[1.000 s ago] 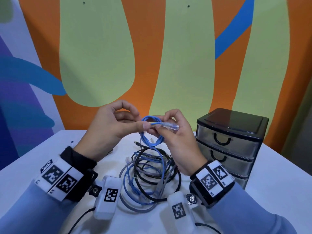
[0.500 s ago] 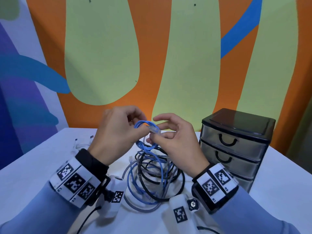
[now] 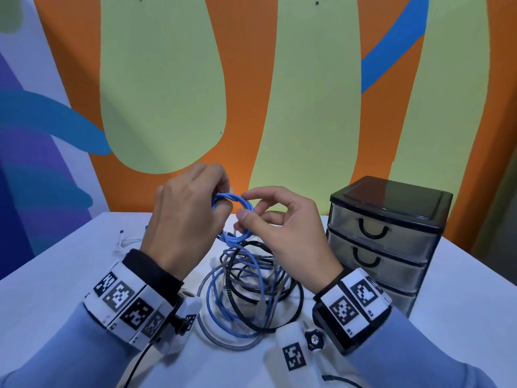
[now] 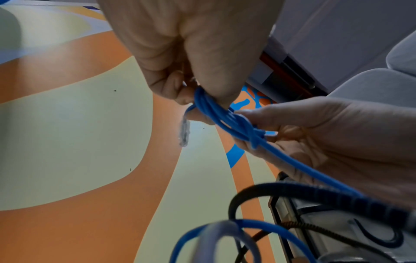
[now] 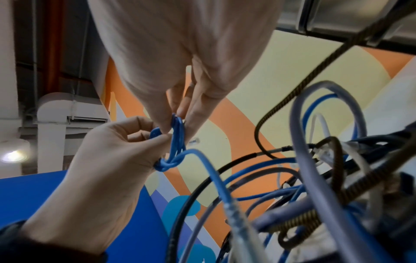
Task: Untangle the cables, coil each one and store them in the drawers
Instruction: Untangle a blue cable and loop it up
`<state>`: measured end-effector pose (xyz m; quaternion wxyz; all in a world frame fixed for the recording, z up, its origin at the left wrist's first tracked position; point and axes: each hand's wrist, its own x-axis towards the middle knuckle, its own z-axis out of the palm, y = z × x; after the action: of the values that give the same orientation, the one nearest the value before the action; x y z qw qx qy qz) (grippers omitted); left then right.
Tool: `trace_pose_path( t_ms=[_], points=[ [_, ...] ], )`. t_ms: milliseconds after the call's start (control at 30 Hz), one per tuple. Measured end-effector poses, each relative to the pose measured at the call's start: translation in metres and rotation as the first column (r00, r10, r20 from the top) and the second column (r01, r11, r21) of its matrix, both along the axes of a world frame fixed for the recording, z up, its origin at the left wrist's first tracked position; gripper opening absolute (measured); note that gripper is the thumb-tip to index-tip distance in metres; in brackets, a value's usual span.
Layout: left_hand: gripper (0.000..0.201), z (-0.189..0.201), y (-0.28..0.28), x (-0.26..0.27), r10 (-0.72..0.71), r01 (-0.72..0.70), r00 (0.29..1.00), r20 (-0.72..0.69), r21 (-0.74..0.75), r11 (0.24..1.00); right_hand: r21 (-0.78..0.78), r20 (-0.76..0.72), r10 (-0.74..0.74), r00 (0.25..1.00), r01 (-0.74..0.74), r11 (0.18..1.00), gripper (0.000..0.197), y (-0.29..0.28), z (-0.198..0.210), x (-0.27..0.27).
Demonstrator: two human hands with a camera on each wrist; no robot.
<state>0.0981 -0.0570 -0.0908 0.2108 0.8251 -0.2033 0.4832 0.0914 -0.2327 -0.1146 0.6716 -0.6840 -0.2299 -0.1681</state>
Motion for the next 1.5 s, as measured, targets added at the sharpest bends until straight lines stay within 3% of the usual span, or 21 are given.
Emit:
trace_pose_path(
  t_ms=[100,200,300,467,600,667,767,867,1033,1233,1367,1500],
  points=[
    [0.020,0.000,0.002,0.003,-0.037,0.039,0.998,0.041,-0.033,0.999,0.009,-0.021,-0.008,1.000,0.008,1.000,0.023,0.002,0.000,0.001],
    [0.024,0.000,-0.001,0.002,-0.217,0.221,0.975,0.051,-0.088,0.971,0.021,-0.123,0.019,0.992,-0.016,1.000,0.035,0.001,-0.006,0.009],
    [0.032,-0.001,-0.004,-0.001,-0.390,0.372,0.919,-0.052,-0.210,0.904,0.069,-0.204,0.106,0.973,-0.093,0.993,0.040,0.003,-0.011,0.013],
    [0.033,0.005,0.000,0.000,-0.620,0.442,0.764,-0.177,-0.556,0.704,0.238,-0.222,0.240,0.945,-0.186,0.953,0.034,0.000,-0.006,0.008],
    [0.050,0.007,0.003,-0.001,-0.768,0.484,0.587,-0.255,-0.650,0.586,0.402,-0.242,0.279,0.929,-0.165,0.900,0.041,-0.005,0.000,0.007],
    [0.053,0.005,0.005,0.003,-0.740,0.455,0.583,-0.335,-0.620,0.639,0.459,-0.224,0.264,0.938,-0.138,0.877,0.032,-0.008,0.000,0.008],
    [0.028,0.002,0.004,0.007,-0.669,0.423,0.618,-0.413,-0.542,0.726,0.452,-0.225,0.223,0.949,-0.101,0.886,0.028,-0.011,-0.001,0.009],
    [0.016,0.000,0.002,0.008,-0.666,0.420,0.635,-0.391,-0.549,0.723,0.391,-0.249,0.240,0.938,-0.130,0.911,0.019,-0.011,0.002,0.006],
    [0.023,-0.001,0.004,0.012,-0.662,0.383,0.646,-0.380,-0.588,0.712,0.296,-0.239,0.227,0.944,-0.151,0.943,0.025,-0.014,0.007,0.007],
    [0.024,-0.002,-0.002,0.006,-0.665,0.444,0.655,-0.359,-0.530,0.723,0.416,-0.213,0.337,0.917,-0.227,0.880,0.043,-0.015,0.012,0.009],
    [0.028,-0.004,-0.009,0.004,-0.686,0.422,0.614,-0.391,-0.572,0.704,0.462,-0.188,0.342,0.921,-0.224,0.858,0.039,-0.014,0.012,0.012],
    [0.032,-0.006,-0.007,0.006,-0.682,0.367,0.497,-0.536,-0.583,0.725,0.526,-0.156,0.313,0.937,-0.189,0.829,0.036,-0.020,0.011,0.016]
  ],
)
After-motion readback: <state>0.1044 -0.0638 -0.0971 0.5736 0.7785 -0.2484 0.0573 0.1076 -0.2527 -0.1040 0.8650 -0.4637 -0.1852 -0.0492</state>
